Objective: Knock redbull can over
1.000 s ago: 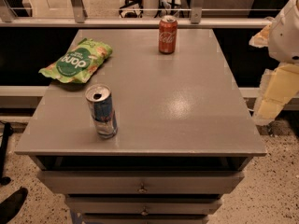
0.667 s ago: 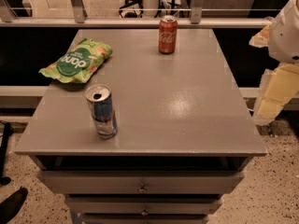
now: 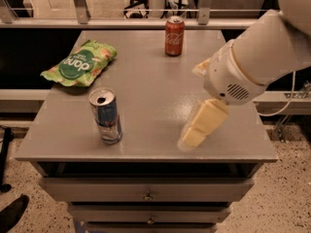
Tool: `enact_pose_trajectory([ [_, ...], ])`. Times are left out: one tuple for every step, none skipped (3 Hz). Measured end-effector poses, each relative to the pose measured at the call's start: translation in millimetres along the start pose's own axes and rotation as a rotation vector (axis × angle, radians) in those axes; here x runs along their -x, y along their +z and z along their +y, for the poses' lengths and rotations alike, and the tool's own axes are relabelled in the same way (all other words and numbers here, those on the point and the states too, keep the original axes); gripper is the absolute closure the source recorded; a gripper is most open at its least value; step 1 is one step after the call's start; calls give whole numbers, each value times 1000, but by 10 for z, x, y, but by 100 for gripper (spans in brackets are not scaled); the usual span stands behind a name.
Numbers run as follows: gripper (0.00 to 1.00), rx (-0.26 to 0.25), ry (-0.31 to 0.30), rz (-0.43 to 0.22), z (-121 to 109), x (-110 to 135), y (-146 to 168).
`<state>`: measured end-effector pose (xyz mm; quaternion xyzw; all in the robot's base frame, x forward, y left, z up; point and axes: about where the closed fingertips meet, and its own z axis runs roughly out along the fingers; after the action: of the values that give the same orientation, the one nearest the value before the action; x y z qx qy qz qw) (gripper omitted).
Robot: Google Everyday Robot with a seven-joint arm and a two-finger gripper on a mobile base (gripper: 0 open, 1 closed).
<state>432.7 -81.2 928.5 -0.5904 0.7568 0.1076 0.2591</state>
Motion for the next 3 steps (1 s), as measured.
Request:
enact_pose_trajectory([
  [0, 57, 24, -160, 217, 532, 551],
  [0, 59, 77, -281, 206, 875, 915],
  [0, 38, 143, -365, 101, 1080, 1114],
])
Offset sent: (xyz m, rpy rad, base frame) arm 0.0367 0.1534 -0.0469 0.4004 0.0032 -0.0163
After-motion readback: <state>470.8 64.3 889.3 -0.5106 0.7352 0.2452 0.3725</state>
